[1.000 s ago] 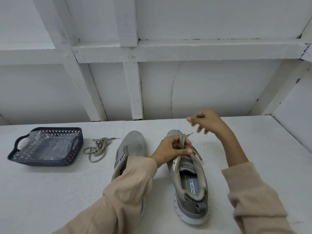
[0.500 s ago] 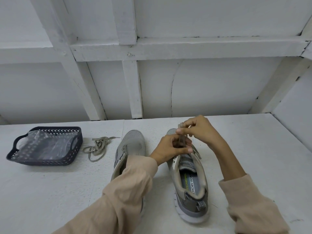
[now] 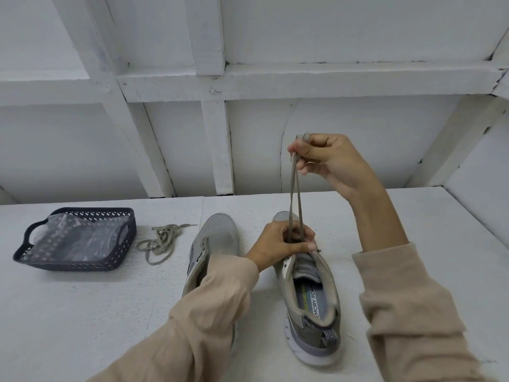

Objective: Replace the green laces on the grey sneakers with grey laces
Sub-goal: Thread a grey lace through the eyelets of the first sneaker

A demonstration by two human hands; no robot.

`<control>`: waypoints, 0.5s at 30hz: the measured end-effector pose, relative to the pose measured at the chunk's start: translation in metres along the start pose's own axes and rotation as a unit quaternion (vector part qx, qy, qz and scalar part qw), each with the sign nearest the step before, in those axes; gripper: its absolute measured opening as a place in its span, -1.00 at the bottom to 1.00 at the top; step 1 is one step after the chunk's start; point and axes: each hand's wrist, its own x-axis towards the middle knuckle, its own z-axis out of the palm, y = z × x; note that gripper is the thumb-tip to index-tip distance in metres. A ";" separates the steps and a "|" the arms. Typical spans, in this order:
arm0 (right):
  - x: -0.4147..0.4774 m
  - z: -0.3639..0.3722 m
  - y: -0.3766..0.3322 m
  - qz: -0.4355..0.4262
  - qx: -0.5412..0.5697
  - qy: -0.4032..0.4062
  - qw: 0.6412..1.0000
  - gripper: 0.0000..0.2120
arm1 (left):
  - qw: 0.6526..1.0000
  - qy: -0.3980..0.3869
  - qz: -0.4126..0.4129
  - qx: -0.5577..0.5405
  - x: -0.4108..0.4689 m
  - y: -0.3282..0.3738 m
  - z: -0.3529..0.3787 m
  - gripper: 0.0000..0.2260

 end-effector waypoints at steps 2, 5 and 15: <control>0.006 -0.003 0.018 0.023 -0.016 0.037 0.999 -0.76 | 1.000 0.003 -0.003 -0.008 0.000 0.000 0.001 -0.79; 0.007 -0.015 0.044 0.114 -0.158 0.059 0.979 -0.60 | 1.000 0.003 -0.007 -0.020 0.000 -0.001 0.003 -0.79; -0.045 -0.026 0.080 0.276 -0.380 -0.052 0.881 -0.44 | 1.000 0.012 -0.004 -0.003 0.002 -0.004 0.001 -0.80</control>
